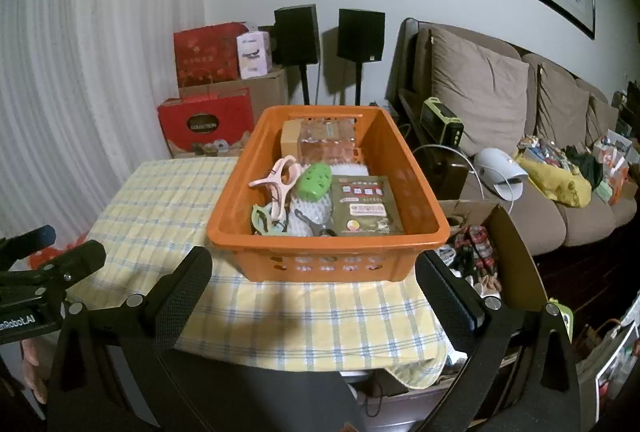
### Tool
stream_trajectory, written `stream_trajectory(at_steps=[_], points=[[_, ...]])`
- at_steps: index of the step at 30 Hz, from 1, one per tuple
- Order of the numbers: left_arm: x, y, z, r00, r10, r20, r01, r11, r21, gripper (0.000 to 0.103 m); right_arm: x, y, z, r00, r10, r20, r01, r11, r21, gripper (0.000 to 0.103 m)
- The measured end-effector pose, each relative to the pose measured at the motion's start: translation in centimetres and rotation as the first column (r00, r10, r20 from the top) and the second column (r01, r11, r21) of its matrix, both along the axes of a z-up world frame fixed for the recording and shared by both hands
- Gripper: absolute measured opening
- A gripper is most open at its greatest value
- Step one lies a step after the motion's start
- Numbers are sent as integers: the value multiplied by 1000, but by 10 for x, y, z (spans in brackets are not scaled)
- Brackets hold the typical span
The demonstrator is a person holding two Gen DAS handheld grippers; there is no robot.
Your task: Organize objects
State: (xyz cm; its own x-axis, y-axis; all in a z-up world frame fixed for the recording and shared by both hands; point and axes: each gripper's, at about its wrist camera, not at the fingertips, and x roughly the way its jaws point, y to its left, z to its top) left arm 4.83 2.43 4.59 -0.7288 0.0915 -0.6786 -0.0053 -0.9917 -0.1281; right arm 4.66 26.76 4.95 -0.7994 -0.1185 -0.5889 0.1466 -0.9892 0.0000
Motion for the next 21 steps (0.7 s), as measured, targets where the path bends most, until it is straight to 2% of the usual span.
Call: stream_trajectory(at_steps=[21], points=[[5, 3, 2, 1000, 16, -20, -16, 999, -40, 103, 6, -3, 4, 1000, -2, -10, 2, 1000, 9, 102]])
